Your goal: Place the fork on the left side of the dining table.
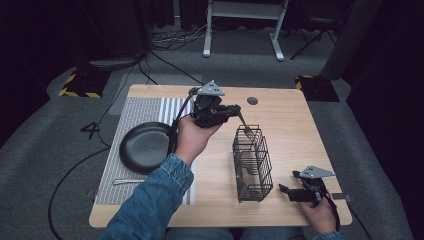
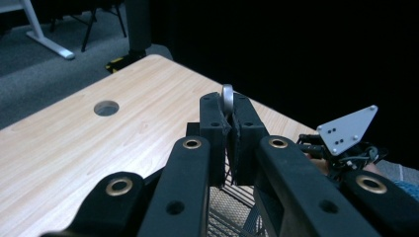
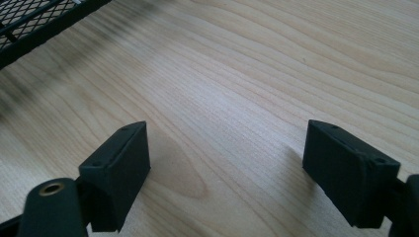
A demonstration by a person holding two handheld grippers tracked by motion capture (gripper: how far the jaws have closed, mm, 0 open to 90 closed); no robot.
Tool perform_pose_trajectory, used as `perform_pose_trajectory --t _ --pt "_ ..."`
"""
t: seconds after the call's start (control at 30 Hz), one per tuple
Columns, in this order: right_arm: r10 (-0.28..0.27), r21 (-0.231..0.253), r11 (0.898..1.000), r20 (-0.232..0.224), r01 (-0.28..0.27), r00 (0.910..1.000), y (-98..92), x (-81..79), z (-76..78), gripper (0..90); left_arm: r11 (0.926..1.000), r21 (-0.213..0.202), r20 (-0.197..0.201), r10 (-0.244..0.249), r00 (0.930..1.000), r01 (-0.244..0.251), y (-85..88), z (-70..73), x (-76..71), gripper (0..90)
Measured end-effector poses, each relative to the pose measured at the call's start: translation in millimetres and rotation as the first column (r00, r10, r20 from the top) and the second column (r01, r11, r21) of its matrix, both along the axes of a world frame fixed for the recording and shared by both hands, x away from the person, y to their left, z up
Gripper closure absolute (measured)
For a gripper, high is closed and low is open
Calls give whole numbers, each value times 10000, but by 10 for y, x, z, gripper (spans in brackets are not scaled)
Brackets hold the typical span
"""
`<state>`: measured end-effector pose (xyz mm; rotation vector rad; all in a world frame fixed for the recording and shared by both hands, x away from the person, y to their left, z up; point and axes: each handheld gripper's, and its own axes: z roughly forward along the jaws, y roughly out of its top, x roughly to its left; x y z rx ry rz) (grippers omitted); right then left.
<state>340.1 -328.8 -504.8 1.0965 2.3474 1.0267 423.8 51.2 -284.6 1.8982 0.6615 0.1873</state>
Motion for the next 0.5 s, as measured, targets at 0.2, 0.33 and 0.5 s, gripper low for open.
perform_pose_trajectory --t 0.2,0.33,0.5 --pt "2 -2 10000 -8 -2 10000 0 0 0 181 9998 -139 81 139 9999 -138 144 113 -14 867" --pt "1 4 10000 -3 -1 10000 0 0 0 181 9995 -205 141 224 9997 -221 227 161 -21 867" --pt "0 4 10000 -2 0 10000 0 0 0 181 9985 -318 229 459 9987 -452 375 247 -25 867"
